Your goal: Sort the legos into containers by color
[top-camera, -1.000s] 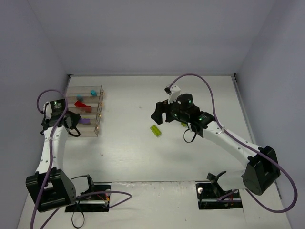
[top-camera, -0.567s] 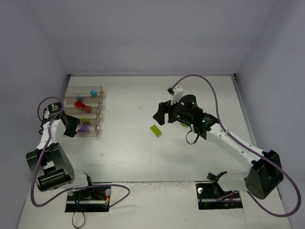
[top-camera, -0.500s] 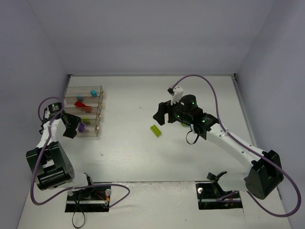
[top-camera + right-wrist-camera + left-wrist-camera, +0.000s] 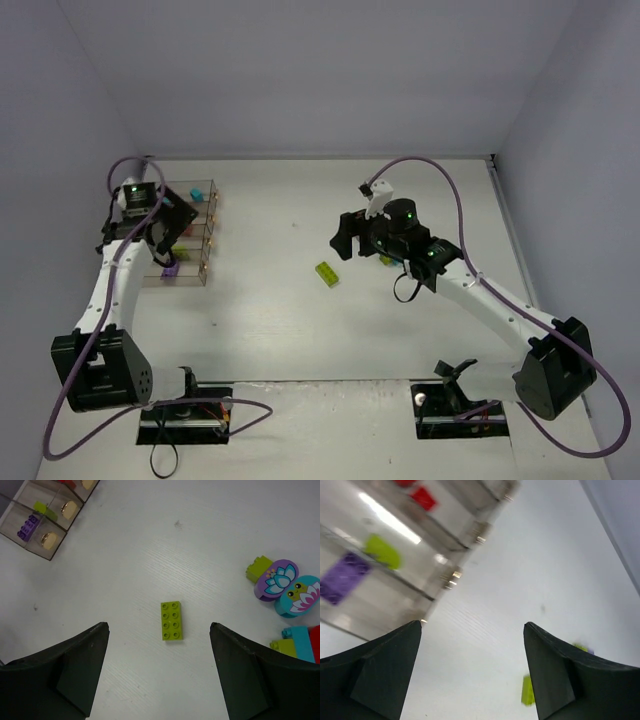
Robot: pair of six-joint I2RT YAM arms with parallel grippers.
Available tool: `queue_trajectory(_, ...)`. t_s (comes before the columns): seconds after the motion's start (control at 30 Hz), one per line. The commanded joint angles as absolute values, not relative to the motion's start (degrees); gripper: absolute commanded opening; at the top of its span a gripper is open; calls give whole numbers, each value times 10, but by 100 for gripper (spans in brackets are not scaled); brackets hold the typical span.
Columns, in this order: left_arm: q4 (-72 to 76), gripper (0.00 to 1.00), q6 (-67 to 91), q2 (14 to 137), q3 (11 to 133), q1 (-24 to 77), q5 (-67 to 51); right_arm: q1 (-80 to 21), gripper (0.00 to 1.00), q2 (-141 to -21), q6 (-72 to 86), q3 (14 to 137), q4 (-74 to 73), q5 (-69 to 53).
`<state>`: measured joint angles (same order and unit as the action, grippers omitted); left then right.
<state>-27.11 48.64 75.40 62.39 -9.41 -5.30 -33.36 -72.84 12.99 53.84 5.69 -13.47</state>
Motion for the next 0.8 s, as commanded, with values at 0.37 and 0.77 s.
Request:
queue_trajectory(0.37, -317, 85, 593, 913, 748, 347, 40, -280, 78, -673, 237, 526, -29, 133)
queue_trajectory(0.77, -390, 84, 671, 1115, 902, 417, 16, -238, 78, -593, 286, 466, -57, 130)
